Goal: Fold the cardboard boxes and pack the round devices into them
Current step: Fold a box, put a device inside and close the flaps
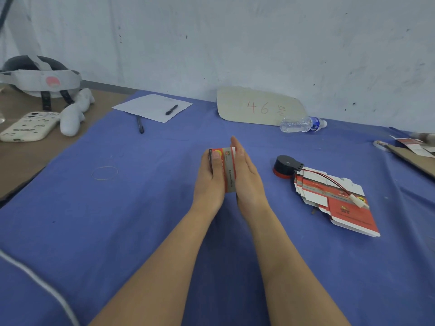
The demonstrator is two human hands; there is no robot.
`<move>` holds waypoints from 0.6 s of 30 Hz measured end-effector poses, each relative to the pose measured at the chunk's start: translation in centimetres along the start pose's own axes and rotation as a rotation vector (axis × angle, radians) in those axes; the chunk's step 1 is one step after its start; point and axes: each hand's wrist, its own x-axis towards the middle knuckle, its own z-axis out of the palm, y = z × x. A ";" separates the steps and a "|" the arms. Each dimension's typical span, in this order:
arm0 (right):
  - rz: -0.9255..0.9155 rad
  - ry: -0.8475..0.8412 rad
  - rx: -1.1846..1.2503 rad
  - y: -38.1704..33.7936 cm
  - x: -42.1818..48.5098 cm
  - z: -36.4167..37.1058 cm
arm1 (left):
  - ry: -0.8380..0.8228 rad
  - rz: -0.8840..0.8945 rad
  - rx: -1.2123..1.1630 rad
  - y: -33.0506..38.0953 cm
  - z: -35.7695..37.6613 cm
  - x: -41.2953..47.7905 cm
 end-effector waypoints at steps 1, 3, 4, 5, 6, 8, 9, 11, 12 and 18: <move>0.008 -0.007 -0.008 0.0 0.0 -0.1 | 0.005 -0.001 -0.001 0.0 0.0 0.0; 0.039 -0.024 -0.008 0.1 0.0 -0.1 | 0.012 -0.006 0.006 0.1 0.0 0.0; 0.057 -0.027 -0.005 0.1 0.1 -0.1 | 0.015 -0.009 0.017 0.1 0.1 0.0; 0.071 -0.029 -0.012 0.0 0.1 -0.1 | 0.019 -0.011 0.029 0.1 0.1 0.0; 0.078 -0.038 -0.031 0.0 0.1 -0.1 | 0.027 -0.010 0.041 0.1 0.1 0.0; 0.089 -0.063 -0.060 -0.1 0.0 0.2 | 0.052 -0.007 0.059 0.1 0.1 0.1; 0.101 -0.071 -0.065 -0.1 -0.1 0.4 | 0.061 -0.010 0.064 0.2 0.1 0.1; 0.111 -0.088 -0.068 -0.2 -0.1 0.7 | 0.066 -0.012 0.077 0.2 0.0 0.1; 0.112 -0.107 -0.039 -0.1 -0.1 0.7 | 0.062 -0.012 0.076 0.2 -0.1 0.2; 0.175 -0.057 0.112 0.3 0.4 0.0 | -0.071 -0.091 -0.030 0.6 -0.2 0.0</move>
